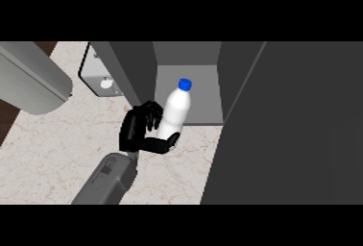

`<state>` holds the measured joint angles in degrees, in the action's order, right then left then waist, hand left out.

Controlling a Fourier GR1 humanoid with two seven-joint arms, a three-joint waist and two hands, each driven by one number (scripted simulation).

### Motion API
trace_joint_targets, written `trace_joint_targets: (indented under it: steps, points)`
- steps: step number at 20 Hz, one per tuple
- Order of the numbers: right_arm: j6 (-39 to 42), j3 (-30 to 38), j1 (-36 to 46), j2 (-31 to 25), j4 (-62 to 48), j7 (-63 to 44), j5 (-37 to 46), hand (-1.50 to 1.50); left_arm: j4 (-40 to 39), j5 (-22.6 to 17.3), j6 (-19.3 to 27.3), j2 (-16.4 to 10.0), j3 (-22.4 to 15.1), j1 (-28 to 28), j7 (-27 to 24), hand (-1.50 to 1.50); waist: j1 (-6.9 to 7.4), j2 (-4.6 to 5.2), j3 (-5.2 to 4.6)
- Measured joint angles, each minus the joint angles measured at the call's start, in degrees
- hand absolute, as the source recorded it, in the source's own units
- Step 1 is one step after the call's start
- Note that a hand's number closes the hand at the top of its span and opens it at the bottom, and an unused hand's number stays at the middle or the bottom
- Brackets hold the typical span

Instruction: Pick up the bottled water, place it into the cabinet and close the cabinet

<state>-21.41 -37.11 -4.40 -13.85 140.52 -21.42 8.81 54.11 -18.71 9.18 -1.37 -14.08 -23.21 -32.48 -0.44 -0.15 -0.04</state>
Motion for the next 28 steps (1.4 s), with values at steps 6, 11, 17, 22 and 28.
trace_joint_targets:
  steps: [6, 11, 17, 22, 28]
  points:
    - [-0.4, -0.4, -0.1, -0.5, 0.2, -0.1, -0.1, -1.5, 3.3, -0.9, 5.6, 0.9, -3.1, -5.6, 6.0, 1.5, -0.25, 0.01, 0.01]
    - [-0.6, -0.4, -1.4, -1.7, 0.7, 0.7, -0.2, -1.5, 0.2, -1.4, 10.0, 1.2, -3.9, -12.5, 8.8, 1.5, -0.71, 0.06, 0.02]
    - [-0.9, -1.8, -4.6, -3.3, 0.8, 4.3, -0.6, -1.5, -6.8, -6.2, 14.0, 1.3, -4.7, -19.7, 10.2, 1.5, -1.33, 0.2, 0.03]
    - [-0.4, -0.4, -6.1, -4.4, 0.8, 6.7, -1.7, -1.5, -14.0, -10.0, 16.0, 1.3, -4.3, -24.5, 8.5, 1.5, -1.63, 0.36, 0.04]
    - [0.8, 0.9, -8.3, -5.7, 1.1, 10.1, -3.6, -1.5, -23.9, -11.7, 18.6, 1.4, -3.0, -29.4, 4.6, 1.5, -2.35, 0.6, 0.04]
